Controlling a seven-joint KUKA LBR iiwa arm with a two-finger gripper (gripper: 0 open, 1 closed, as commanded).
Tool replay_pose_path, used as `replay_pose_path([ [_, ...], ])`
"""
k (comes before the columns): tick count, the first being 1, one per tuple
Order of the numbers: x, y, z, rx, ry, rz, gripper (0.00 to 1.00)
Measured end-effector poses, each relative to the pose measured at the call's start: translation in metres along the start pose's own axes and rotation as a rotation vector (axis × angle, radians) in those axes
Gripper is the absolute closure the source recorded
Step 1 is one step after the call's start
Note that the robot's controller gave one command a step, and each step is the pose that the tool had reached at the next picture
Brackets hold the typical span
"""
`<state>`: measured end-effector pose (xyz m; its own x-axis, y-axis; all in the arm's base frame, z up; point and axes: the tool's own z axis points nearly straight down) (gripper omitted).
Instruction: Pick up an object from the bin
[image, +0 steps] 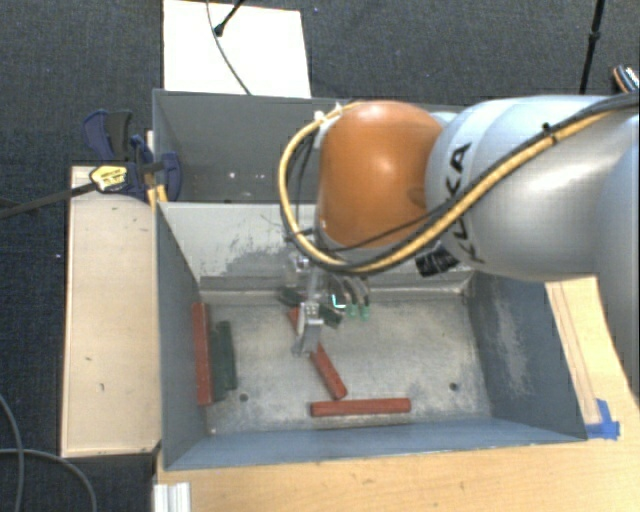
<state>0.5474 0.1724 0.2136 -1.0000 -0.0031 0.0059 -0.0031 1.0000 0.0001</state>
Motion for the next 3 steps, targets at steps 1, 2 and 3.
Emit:
replay_pose_path([
  [1, -0.008, -0.061, 0.145, -0.001, -0.004, 0.654, 0.0],
  [2, 0.002, -0.061, 0.112, -0.004, -0.009, 0.721, 0.0],
  [3, -0.001, -0.06, 0.112, -0.004, -0.009, 0.983, 0.0],
])
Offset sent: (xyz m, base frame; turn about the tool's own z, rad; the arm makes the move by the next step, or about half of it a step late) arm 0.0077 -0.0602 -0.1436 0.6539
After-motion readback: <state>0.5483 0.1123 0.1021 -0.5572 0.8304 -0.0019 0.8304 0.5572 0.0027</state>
